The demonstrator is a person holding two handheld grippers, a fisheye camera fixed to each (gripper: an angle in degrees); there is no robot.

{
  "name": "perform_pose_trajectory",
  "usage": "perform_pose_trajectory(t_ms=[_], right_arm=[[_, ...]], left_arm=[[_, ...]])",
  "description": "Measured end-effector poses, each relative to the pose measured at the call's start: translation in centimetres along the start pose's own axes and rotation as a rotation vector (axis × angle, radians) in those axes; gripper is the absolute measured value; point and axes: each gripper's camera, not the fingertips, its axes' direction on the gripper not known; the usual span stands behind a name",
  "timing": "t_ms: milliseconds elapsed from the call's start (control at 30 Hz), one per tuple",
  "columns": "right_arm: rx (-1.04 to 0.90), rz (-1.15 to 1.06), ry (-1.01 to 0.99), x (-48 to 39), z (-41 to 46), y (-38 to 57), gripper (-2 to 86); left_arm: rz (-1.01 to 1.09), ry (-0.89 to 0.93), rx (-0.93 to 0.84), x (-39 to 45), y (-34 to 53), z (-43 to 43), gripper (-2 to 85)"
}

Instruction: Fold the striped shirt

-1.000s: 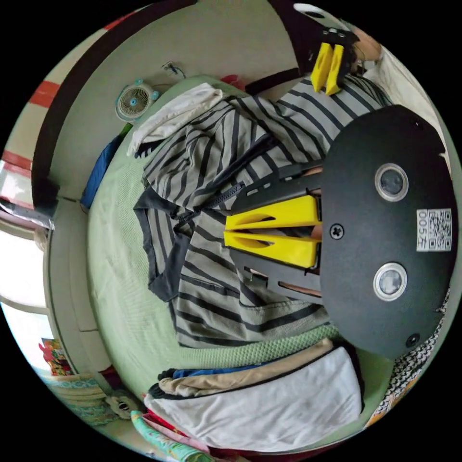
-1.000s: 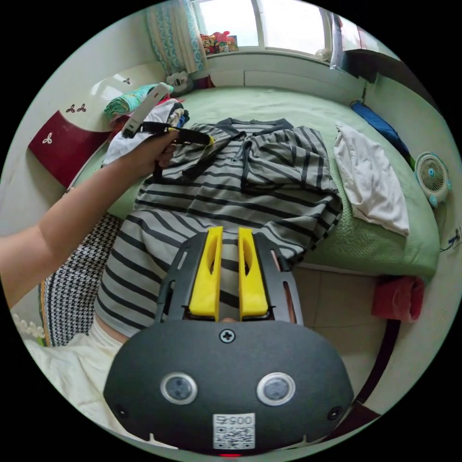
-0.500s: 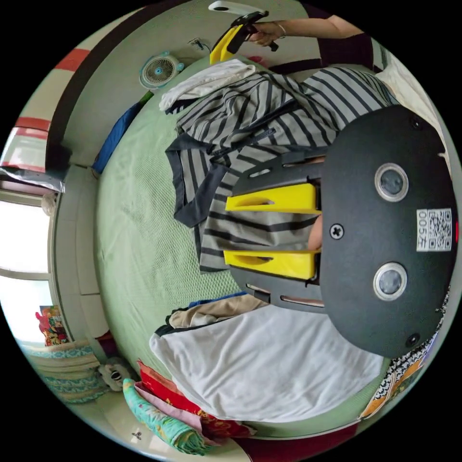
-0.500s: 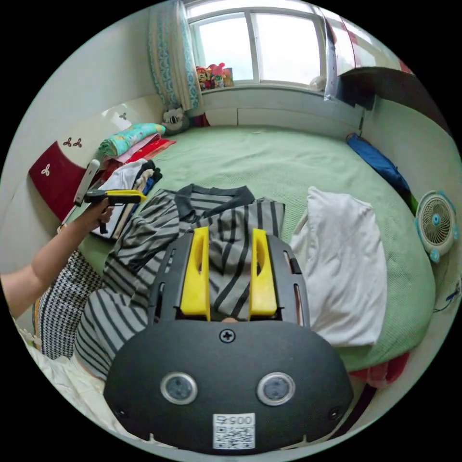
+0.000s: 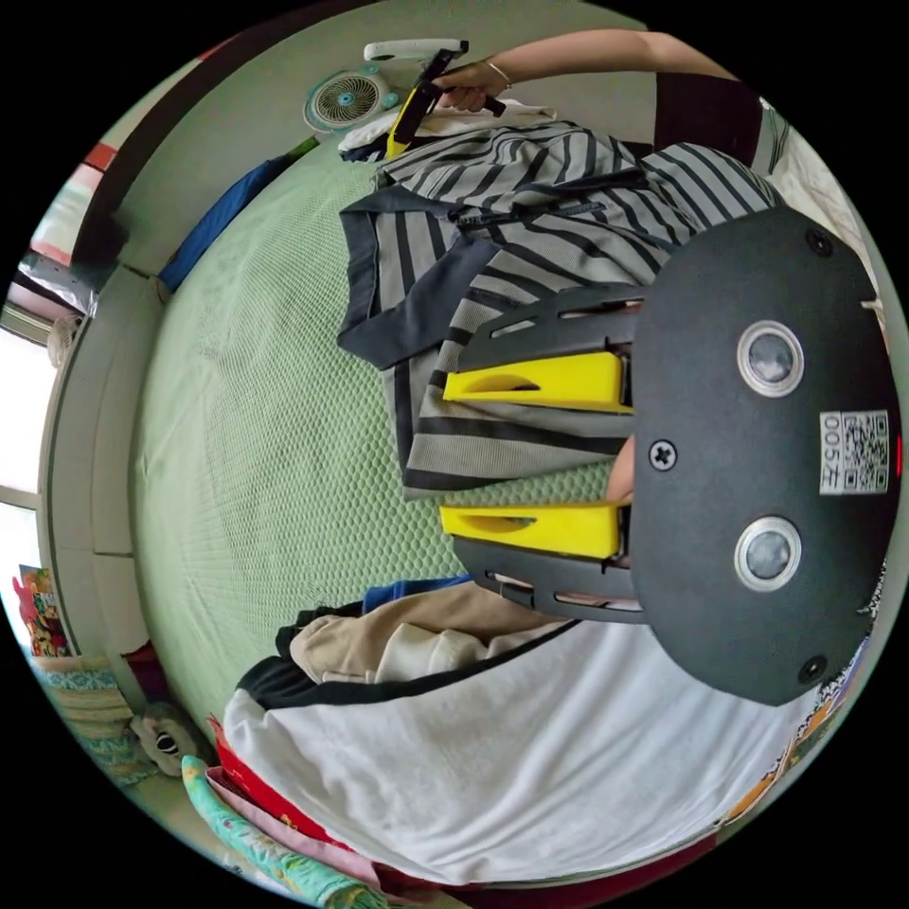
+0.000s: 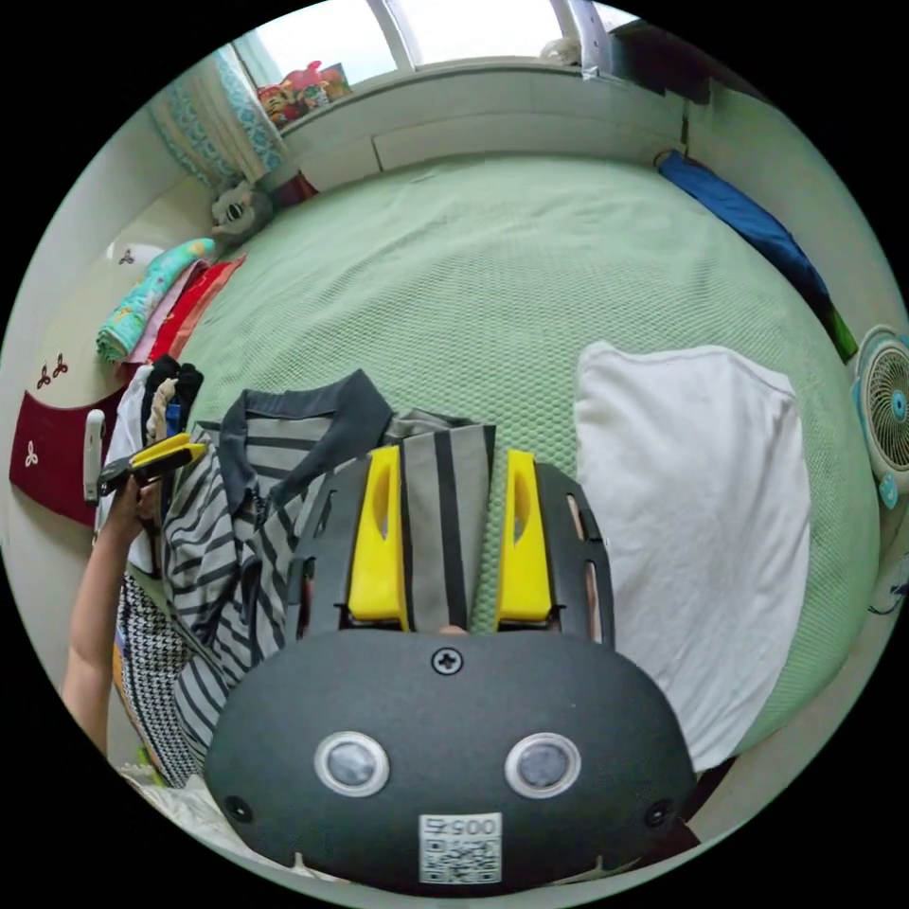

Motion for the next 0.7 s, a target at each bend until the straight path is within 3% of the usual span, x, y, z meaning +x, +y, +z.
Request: perform_pose_trajectory(t_ms=[233,367,467,700], right_arm=[[-0.01,-0.03,0.065,-0.5,1.7,-1.5,13.0],[0.003,-0.056,0.087,-0.9,1.2,-1.7,4.7],[0.002,-0.074,0.01,-1.1,0.6,-2.0,-0.5],[0.048,-0.117,0.042,-2.0,-3.0,-3.6,-1.1]], left_arm=[[-0.001,-0.01,0.013,-0.4,0.4,0.0,13.4],[0.024,0.009,0.055,0.0,1.0,-0.3,5.3],[-0.013,0.024,0.054,0.1,1.3,-0.4,4.5],[0.058,-0.019,0.138,1.3,1.2,-4.5,3.8]])
